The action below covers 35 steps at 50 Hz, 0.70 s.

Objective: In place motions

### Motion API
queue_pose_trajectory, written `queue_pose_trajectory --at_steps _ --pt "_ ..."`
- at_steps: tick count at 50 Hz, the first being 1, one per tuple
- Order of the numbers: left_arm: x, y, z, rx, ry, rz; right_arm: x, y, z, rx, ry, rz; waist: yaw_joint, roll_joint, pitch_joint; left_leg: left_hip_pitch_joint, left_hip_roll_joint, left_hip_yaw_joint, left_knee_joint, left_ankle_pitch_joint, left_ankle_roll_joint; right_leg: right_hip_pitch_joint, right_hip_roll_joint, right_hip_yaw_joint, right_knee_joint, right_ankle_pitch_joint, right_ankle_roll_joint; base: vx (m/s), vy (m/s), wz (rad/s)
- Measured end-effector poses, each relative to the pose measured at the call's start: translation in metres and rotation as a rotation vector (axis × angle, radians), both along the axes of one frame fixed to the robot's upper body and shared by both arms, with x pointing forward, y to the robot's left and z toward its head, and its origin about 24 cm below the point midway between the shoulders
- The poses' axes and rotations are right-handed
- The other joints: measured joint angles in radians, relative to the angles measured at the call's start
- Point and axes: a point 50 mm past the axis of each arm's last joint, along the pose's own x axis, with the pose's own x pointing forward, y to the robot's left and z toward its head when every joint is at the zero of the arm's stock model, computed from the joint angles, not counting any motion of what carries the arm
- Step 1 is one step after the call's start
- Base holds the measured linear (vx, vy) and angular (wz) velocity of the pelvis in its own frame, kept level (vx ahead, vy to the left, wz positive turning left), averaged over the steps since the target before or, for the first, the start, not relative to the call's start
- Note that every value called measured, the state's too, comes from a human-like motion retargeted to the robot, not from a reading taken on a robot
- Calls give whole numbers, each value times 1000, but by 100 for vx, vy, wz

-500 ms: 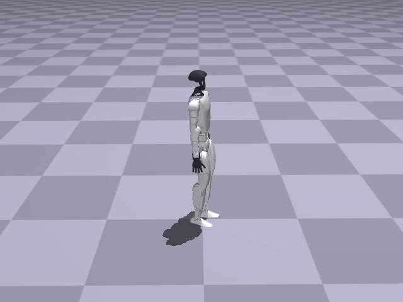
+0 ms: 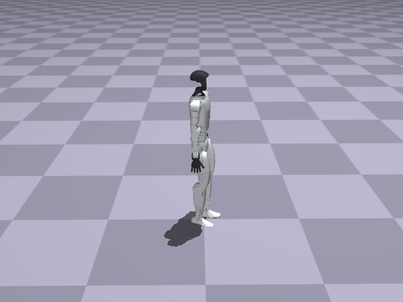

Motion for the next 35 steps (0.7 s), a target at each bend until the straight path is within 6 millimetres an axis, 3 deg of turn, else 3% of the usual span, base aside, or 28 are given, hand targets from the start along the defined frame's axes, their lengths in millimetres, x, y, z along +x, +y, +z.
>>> queue_pose_trajectory --at_steps 8,14,27,35 --pt "-6 -5 0 -12 18 10 3 -3 0 -7 -10 -3 -19 2 1 -19 -1 7 44 -30 1 -11 -4 -8 0 6 -8 0 0 3" --pt "-6 -4 0 -10 5 17 3 -5 1 -9 -18 -10 -43 4 -3 13 84 275 77 -73 -44 -18 -6 -13 -1 11 -10 0 0 8" --pt "-7 10 1 15 -15 0 5 -9 1 -26 -44 -47 -34 36 -6 9 81 303 31 -63 -28 -33 -12 -13 21 9 11 3 6 -10" --pt "-6 11 1 26 -30 -8 -8 -16 2 -50 -6 -49 33 35 -1 -17 30 169 20 -23 3 3 -45 -107 77 -59 38 10 19 89"
